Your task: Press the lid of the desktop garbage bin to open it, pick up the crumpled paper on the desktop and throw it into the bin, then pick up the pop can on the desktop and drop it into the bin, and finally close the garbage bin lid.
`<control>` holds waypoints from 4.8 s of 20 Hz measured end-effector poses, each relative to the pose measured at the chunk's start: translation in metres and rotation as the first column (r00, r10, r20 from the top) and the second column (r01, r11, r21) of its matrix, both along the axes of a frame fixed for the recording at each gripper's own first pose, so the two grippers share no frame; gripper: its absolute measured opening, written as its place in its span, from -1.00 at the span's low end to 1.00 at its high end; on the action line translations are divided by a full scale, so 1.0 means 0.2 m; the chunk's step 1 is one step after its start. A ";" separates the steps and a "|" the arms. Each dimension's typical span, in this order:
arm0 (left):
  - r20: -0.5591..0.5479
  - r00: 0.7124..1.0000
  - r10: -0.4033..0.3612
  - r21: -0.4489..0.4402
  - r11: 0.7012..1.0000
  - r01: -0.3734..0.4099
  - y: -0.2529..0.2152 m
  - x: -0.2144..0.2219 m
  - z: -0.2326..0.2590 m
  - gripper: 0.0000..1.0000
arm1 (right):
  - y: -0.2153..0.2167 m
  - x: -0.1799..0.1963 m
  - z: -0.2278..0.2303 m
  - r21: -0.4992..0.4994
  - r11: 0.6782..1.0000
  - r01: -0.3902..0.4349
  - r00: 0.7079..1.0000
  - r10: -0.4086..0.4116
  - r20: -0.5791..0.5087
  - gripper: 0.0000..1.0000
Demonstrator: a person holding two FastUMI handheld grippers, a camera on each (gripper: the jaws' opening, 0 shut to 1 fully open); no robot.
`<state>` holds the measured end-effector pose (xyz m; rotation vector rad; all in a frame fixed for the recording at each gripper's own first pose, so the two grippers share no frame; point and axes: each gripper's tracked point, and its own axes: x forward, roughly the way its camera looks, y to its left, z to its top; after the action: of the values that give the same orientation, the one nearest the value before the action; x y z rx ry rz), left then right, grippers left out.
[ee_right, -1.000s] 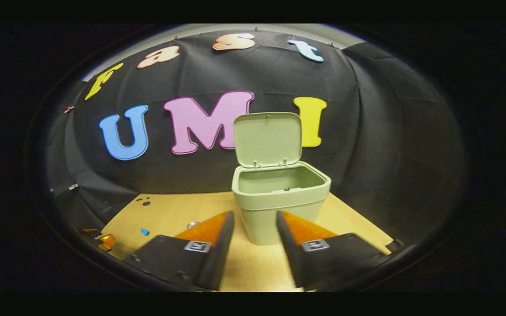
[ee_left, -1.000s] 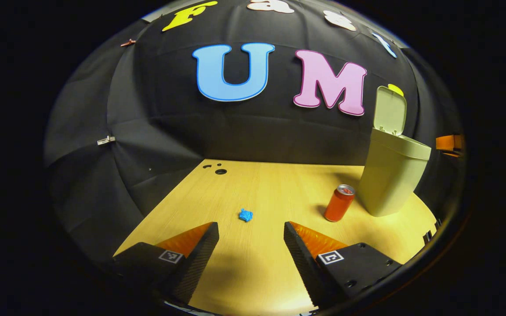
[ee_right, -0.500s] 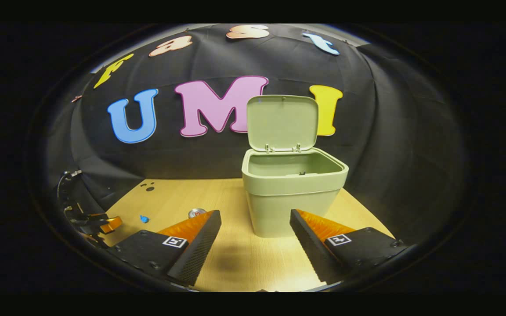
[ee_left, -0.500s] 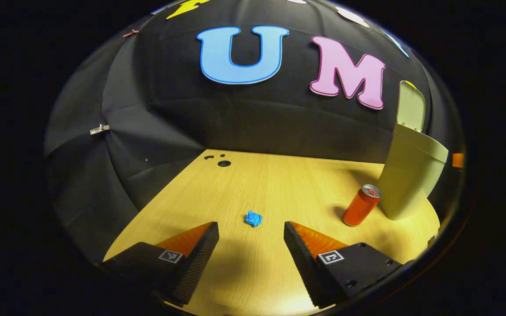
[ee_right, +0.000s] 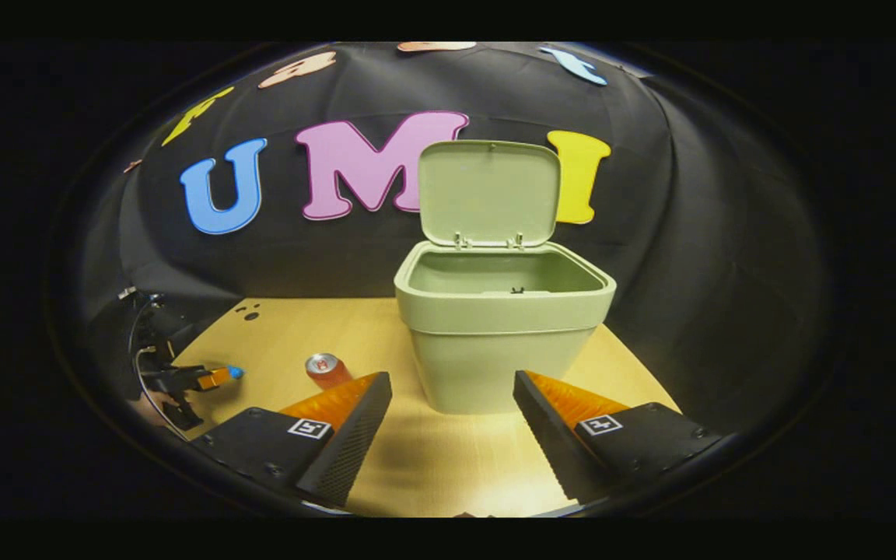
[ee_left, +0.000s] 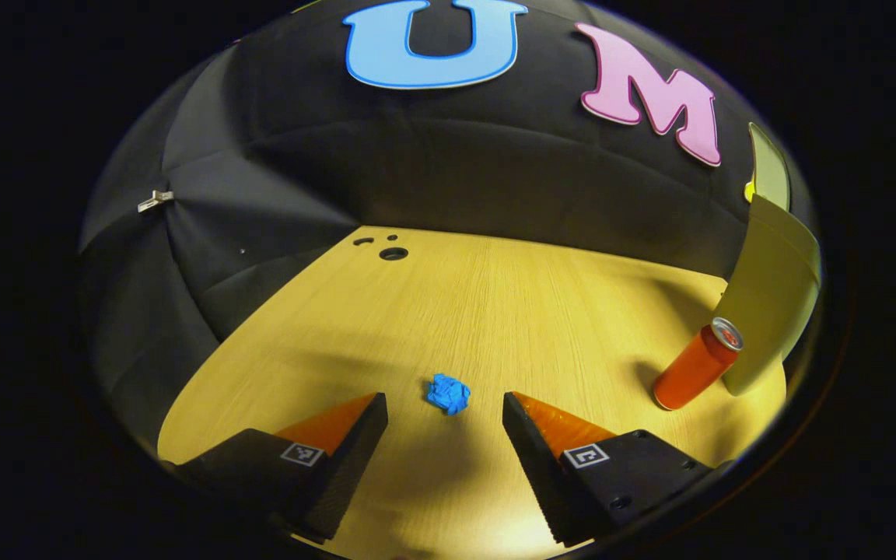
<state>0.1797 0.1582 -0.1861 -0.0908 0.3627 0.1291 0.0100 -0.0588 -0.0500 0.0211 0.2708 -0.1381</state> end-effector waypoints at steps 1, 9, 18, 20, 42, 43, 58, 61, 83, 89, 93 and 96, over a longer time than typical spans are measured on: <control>-0.013 1.000 0.006 0.013 1.000 -0.005 0.00 0.03 -0.02 0.92 | -0.01 0.00 -0.02 0.000 1.000 -0.001 1.000 0.001 -0.010 0.99; -0.077 0.995 0.058 0.064 0.997 -0.053 0.06 0.19 -0.17 0.83 | -0.08 0.07 -0.11 -0.011 1.000 -0.024 0.996 0.023 -0.081 0.99; -0.064 0.998 -0.012 0.038 0.999 0.015 -0.01 0.25 -0.18 0.29 | -0.05 0.10 -0.20 0.010 0.999 -0.047 0.991 0.048 -0.126 0.99; -0.058 0.998 -0.002 0.036 0.999 0.004 0.01 0.25 -0.18 0.22 | -0.04 0.10 -0.21 0.010 0.999 -0.052 0.990 0.053 -0.130 0.99; 0.069 0.978 -0.195 0.083 0.978 0.189 -0.35 0.04 0.39 -0.34 | -0.02 0.01 -0.25 0.051 0.997 -0.055 0.993 0.061 -0.106 0.99; 0.086 0.971 -0.221 0.091 0.973 0.213 -0.40 0.04 0.47 -0.29 | -0.01 -0.01 -0.25 0.057 0.997 -0.055 0.993 0.061 -0.103 0.99; 0.377 0.682 -0.626 0.162 0.770 0.617 -1.66 -0.09 1.52 -0.35 | -0.09 -0.10 -0.22 0.050 0.997 -0.058 0.997 0.061 -0.054 0.99; 0.385 0.607 -0.695 0.179 0.701 0.690 -1.95 -0.13 1.59 -0.30 | -0.12 -0.12 -0.25 0.059 0.997 -0.053 0.996 0.057 -0.063 0.99; 0.315 0.521 -0.794 0.268 0.601 0.753 -2.43 -0.13 1.51 0.95 | -0.23 -0.17 -0.32 0.102 0.994 -0.027 0.995 0.036 -0.089 0.99; 0.386 0.622 -0.682 0.246 0.725 0.643 -2.03 -0.15 1.57 0.95 | -0.12 -0.13 -0.36 0.099 0.991 -0.085 0.990 0.096 -0.106 0.98; 0.404 0.716 -0.568 0.247 0.822 0.513 -1.59 -0.18 1.53 0.94 | -0.04 -0.09 -0.37 0.090 0.988 -0.127 0.984 0.136 -0.114 0.99; 0.394 0.778 -0.490 0.259 0.871 0.417 -1.29 -0.24 1.43 0.94 | 0.05 -0.05 -0.40 0.095 0.982 -0.166 0.976 0.177 -0.127 0.99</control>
<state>0.1324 -0.0988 0.1001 0.1283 -0.1014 -0.3470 -0.0004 -0.0481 -0.1291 0.0718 0.4121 0.0440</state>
